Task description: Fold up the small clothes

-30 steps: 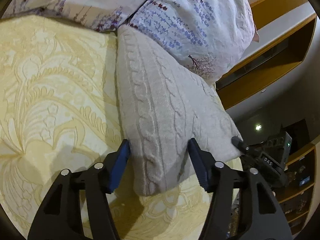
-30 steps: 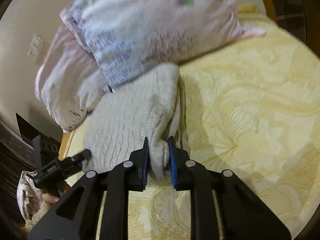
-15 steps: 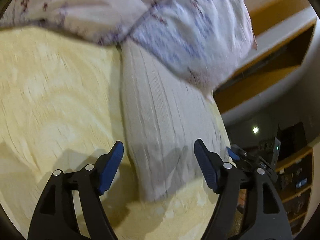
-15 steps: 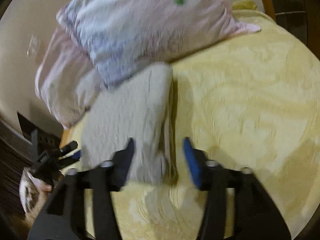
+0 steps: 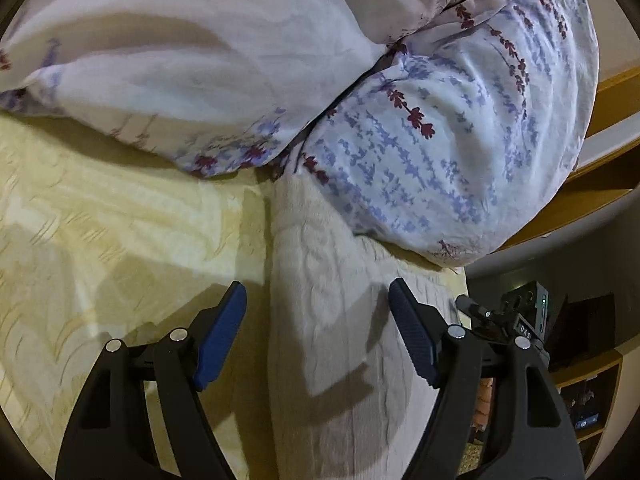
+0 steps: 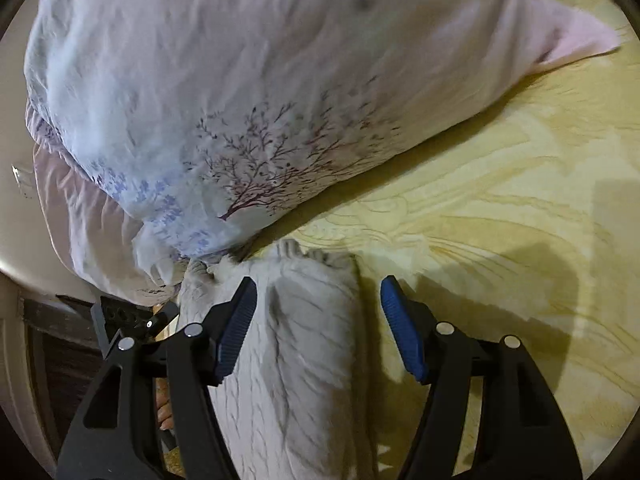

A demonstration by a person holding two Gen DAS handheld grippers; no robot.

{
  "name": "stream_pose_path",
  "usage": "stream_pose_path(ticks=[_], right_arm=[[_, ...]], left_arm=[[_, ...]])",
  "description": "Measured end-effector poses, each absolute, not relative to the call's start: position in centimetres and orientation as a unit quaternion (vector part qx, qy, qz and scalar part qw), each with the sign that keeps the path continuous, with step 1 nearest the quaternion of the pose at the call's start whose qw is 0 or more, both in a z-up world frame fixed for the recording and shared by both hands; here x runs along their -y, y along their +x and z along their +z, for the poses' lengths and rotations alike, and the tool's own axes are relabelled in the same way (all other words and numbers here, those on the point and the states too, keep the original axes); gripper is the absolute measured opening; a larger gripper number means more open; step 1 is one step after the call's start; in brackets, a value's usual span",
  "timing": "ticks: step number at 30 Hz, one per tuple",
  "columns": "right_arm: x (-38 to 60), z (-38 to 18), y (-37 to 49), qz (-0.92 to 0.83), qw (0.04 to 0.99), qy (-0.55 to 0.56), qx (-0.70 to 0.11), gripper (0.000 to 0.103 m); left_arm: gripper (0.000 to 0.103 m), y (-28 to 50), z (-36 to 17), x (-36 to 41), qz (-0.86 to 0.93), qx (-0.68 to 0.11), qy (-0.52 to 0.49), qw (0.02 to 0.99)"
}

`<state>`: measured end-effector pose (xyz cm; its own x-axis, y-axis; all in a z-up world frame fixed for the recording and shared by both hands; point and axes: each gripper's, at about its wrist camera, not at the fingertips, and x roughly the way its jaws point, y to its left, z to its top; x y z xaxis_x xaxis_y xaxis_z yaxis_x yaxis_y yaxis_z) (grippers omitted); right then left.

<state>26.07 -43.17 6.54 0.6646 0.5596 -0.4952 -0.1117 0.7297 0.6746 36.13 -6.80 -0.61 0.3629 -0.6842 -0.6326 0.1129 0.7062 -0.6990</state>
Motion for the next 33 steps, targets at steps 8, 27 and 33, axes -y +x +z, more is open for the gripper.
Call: stream_pose_path(ticks=[8,27,33], right_arm=[[41.5,8.6,23.4,0.206,0.907,0.241,-0.279,0.011],[41.5,7.2,24.4,0.112,0.922,0.204,-0.309,0.029],[44.3,6.7,19.8,0.161,0.901,0.269,-0.301,0.043]], left_arm=[[0.015,36.2,-0.6,7.8,-0.284,-0.475,-0.284,0.783],[0.009,35.5,-0.9,8.4,-0.260,-0.452,-0.265,0.811],[0.057,32.6,1.1,7.5,-0.279,-0.452,-0.263,0.805]])
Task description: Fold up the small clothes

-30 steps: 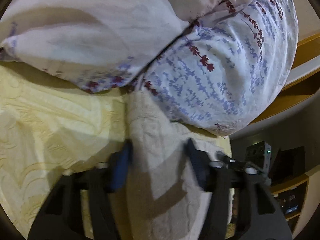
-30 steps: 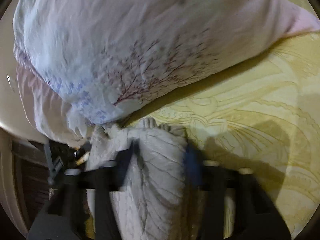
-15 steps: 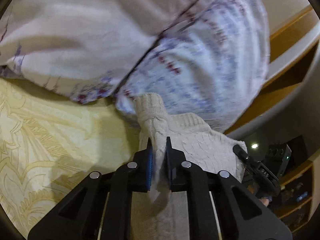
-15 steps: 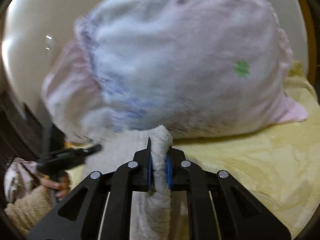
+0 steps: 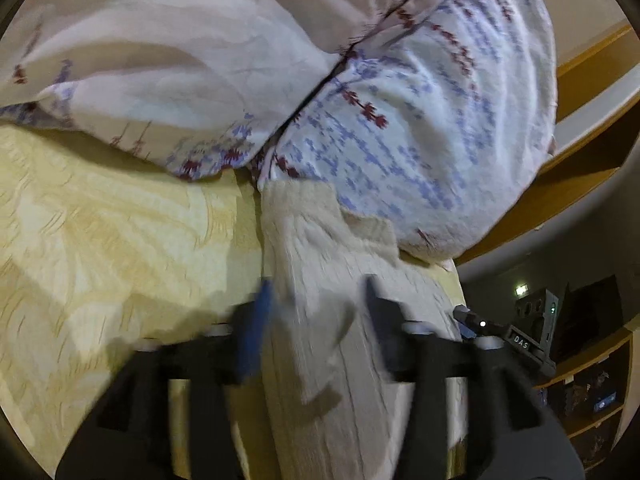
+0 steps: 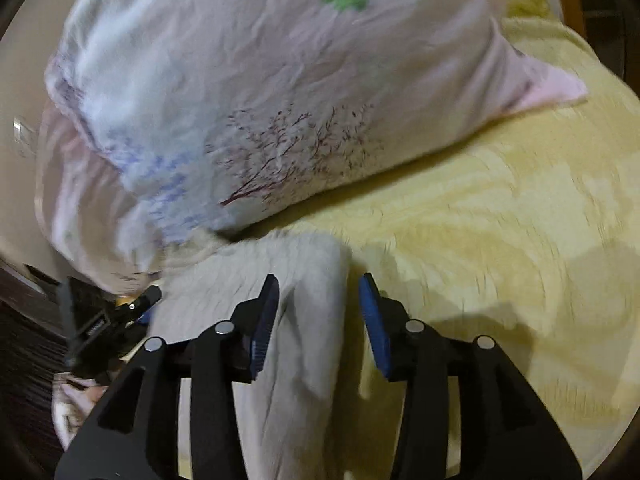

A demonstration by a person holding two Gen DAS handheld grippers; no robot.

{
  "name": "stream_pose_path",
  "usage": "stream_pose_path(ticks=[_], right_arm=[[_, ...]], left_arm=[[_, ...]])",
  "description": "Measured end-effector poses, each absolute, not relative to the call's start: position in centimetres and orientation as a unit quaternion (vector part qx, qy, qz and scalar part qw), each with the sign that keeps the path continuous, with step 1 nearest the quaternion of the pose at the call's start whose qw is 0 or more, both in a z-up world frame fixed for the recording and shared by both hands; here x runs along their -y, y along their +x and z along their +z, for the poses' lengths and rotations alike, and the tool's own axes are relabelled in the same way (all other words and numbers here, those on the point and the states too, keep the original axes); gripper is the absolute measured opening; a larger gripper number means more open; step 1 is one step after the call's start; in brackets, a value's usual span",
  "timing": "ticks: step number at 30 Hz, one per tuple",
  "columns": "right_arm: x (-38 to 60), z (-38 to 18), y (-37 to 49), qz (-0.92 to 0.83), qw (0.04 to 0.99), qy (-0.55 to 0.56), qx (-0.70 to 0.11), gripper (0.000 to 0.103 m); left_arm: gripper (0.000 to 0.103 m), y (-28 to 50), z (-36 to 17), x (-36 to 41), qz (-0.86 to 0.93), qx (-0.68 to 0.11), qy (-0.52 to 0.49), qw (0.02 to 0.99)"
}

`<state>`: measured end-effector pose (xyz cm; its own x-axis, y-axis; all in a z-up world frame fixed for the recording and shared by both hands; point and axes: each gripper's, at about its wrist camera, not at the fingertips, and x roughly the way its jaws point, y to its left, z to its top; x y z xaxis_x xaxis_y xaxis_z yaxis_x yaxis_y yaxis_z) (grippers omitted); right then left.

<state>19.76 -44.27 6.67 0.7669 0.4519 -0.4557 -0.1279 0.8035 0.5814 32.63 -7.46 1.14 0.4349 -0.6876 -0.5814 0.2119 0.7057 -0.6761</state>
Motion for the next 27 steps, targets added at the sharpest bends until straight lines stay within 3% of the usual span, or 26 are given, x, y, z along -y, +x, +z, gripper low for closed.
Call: stream_pose_path(ticks=[5,6,7,10,15,18,22,27], right_arm=[[43.3,5.3,17.6,0.180,0.893,0.259,-0.320,0.043],[42.7,5.0,17.6,0.180,0.894,0.253,-0.324,0.038],[42.2,4.7,17.6,0.185,0.894,0.246,-0.326,0.018],[41.8,5.1,17.0,0.173,0.908,0.227,-0.307,0.010],[42.6,5.1,17.3,0.120,0.916,0.239,-0.298,0.008],[42.6,4.7,17.2,0.128,0.910,0.251,-0.305,0.013],[42.9,4.9,13.8,0.160,0.906,0.259,-0.294,0.048],[42.1,3.2,9.9,0.184,0.901,0.255,-0.299,0.048]], left_arm=[[0.065,29.2,2.2,9.2,-0.301,-0.464,-0.217,0.804],[0.065,28.9,2.1,9.6,-0.300,-0.468,-0.208,0.805],[0.065,28.5,2.0,10.1,-0.296,-0.471,-0.197,0.807],[0.065,27.9,1.8,11.1,-0.290,-0.468,-0.176,0.816],[0.065,27.2,1.4,12.2,-0.287,-0.462,-0.156,0.825],[0.065,26.8,1.2,9.9,-0.288,-0.468,-0.173,0.817],[0.066,24.7,1.1,7.3,-0.300,-0.473,-0.195,0.805],[0.066,22.0,0.2,7.1,-0.318,-0.478,-0.204,0.793]])
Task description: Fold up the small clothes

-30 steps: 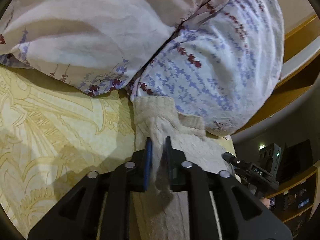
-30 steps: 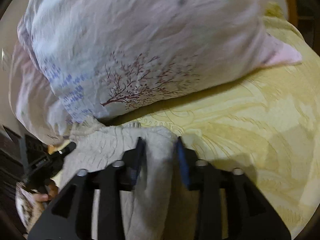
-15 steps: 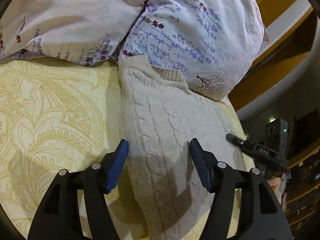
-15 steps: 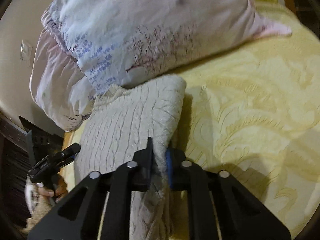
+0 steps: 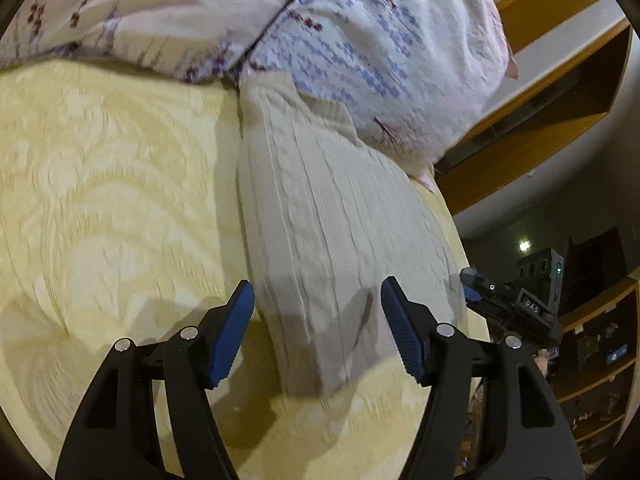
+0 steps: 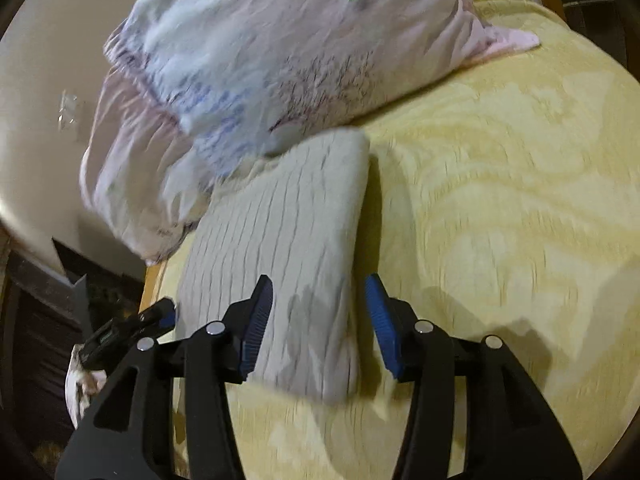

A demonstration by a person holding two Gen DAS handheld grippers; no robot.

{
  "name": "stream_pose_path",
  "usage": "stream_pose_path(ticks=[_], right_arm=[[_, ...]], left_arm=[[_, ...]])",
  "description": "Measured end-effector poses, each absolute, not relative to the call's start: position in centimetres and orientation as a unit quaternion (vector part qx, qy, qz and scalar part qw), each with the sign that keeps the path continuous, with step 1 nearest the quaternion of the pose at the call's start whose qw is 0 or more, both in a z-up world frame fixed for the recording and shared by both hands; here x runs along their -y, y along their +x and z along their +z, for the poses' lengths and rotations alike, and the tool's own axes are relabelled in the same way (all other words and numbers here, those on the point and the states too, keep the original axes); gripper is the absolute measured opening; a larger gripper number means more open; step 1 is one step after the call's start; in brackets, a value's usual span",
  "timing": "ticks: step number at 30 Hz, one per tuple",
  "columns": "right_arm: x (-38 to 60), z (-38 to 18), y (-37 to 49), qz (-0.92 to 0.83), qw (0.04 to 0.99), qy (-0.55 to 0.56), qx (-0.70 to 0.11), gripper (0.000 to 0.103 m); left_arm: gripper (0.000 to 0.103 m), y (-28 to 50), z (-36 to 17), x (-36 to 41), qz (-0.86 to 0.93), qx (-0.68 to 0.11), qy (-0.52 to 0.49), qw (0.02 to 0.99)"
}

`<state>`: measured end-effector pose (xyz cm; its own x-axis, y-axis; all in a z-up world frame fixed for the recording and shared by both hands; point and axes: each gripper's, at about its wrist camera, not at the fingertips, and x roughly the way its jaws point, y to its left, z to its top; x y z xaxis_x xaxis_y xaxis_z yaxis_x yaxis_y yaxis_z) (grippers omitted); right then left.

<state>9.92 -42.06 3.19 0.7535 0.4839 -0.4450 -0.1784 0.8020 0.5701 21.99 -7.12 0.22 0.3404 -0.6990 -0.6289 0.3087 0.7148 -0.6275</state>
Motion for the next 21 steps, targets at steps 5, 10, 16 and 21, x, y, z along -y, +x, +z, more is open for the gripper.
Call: stream_pose_path(ticks=[5,10,16,21], right_arm=[[41.8,1.1,9.1,0.154,0.909,0.240,-0.304,0.012],[42.0,0.7,9.1,0.150,0.906,0.247,-0.309,0.016],[43.0,2.9,9.2,0.147,0.909,0.258,-0.294,0.072],[44.5,3.6,12.9,0.164,0.886,0.304,-0.309,0.077]], left_arm=[[0.047,20.1,-1.1,8.4,-0.316,-0.486,-0.170,0.797],[0.045,19.9,-1.7,8.2,-0.314,-0.489,-0.177,0.794],[0.082,20.5,0.8,6.0,-0.318,-0.458,-0.208,0.804],[0.089,23.7,1.8,5.9,-0.313,-0.464,-0.234,0.795]])
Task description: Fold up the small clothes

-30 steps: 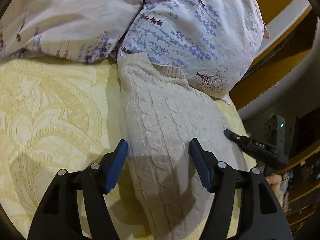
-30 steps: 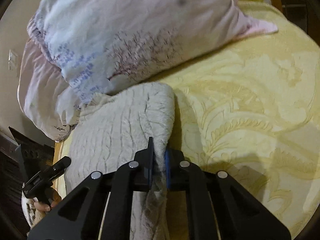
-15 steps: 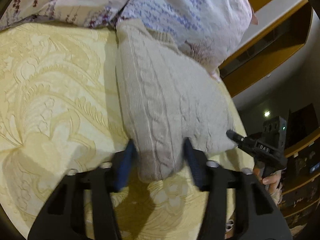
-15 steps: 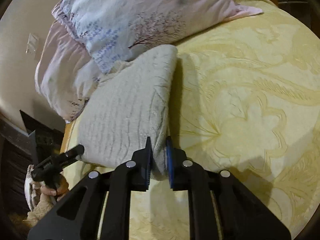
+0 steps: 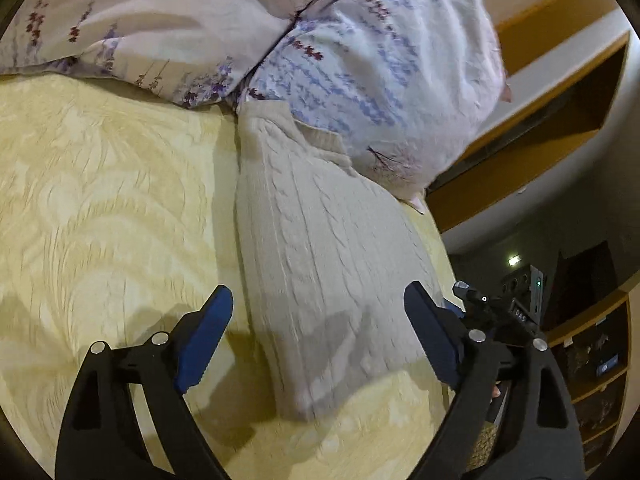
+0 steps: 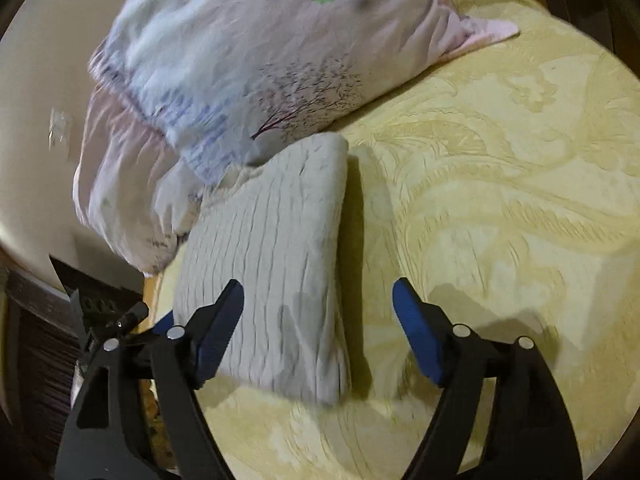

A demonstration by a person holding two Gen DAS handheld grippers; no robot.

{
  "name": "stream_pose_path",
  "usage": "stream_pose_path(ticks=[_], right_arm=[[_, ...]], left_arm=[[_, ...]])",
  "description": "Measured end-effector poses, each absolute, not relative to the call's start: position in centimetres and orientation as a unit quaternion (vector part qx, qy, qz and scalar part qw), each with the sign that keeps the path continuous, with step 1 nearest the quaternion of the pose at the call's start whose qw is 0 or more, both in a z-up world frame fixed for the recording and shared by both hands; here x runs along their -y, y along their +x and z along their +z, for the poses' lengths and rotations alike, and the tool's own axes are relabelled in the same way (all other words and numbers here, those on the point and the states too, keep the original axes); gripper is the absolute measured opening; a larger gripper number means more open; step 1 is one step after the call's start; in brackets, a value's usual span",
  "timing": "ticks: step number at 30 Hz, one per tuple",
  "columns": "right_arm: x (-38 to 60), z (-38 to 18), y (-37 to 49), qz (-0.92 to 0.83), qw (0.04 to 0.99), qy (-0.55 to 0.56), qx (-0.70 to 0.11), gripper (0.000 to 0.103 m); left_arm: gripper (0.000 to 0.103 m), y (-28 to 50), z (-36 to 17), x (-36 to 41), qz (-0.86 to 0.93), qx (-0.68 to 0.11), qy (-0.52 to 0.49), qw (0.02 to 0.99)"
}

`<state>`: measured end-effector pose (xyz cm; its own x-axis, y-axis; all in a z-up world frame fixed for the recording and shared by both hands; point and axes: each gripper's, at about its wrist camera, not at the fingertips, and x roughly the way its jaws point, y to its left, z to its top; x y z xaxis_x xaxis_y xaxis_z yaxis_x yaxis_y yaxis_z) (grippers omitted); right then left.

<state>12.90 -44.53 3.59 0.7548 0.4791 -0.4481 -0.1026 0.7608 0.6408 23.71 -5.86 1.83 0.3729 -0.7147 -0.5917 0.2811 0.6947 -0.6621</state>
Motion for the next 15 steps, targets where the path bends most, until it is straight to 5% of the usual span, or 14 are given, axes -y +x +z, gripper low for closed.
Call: stream_pose_path(ticks=[12,15], right_arm=[[44.2,2.8,18.4,0.198,0.858,0.341,-0.330,0.076],[43.3,2.4,19.1,0.223,0.849,0.339,-0.338,0.063]], left_arm=[[0.089,28.5,-0.9,8.9,-0.327,-0.518,-0.254,0.749],[0.090,28.5,-0.9,9.6,-0.323,-0.520,-0.245,0.752]])
